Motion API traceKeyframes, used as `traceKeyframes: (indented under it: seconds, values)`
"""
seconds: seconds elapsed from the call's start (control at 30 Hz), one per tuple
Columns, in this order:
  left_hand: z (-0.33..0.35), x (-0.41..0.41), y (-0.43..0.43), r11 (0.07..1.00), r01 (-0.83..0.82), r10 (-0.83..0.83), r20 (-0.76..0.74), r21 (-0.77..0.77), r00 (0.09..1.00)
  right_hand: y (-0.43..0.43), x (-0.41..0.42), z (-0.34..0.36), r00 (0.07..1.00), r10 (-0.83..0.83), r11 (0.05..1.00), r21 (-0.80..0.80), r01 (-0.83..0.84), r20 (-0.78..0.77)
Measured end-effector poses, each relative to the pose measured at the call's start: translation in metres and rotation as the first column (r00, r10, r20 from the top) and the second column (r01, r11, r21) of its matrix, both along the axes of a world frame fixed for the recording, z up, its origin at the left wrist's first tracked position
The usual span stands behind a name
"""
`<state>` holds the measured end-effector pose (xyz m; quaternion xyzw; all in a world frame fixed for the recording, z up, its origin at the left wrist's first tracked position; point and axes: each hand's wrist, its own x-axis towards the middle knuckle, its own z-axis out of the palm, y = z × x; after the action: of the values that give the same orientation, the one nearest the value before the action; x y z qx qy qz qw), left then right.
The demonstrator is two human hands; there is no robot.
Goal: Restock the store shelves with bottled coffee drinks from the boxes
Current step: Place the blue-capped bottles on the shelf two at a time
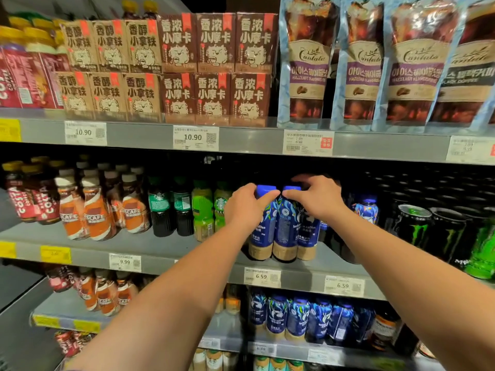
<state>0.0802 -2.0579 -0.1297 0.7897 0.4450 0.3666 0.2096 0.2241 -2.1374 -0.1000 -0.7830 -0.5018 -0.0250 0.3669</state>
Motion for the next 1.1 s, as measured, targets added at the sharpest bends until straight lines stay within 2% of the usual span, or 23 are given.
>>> traceKeyframes:
  seconds: [0.13,0.3,0.53,0.7,0.83,1.1]
  values:
    - [-0.010,-0.001,0.000,0.999,0.015,-0.015,0.023,-0.033,1.000,0.001,0.001,-0.004,0.999,0.039,0.998,-0.043,-0.040,-0.021]
    - [-0.012,0.000,0.004,0.998,0.015,-0.010,0.072,-0.064,0.997,0.004,0.000,-0.010,0.997,0.040,0.999,-0.017,-0.041,-0.059]
    - [-0.019,-0.003,0.009,0.979,0.161,-0.142,0.149,-0.127,0.979,0.008,0.004,-0.012,0.998,0.054,0.998,-0.040,-0.055,-0.035]
    - [-0.016,-0.004,0.015,0.971,0.182,-0.154,0.176,-0.154,0.972,0.006,0.006,-0.006,0.986,0.126,0.990,-0.052,-0.132,-0.109]
    - [-0.011,-0.002,0.019,0.957,0.209,-0.160,0.234,-0.202,0.959,0.007,0.006,-0.007,0.989,0.110,0.994,-0.019,-0.112,-0.101]
    - [-0.004,0.005,0.023,0.959,0.230,-0.219,0.080,-0.164,0.972,0.006,0.003,-0.006,1.000,0.001,0.999,-0.049,-0.002,-0.019]
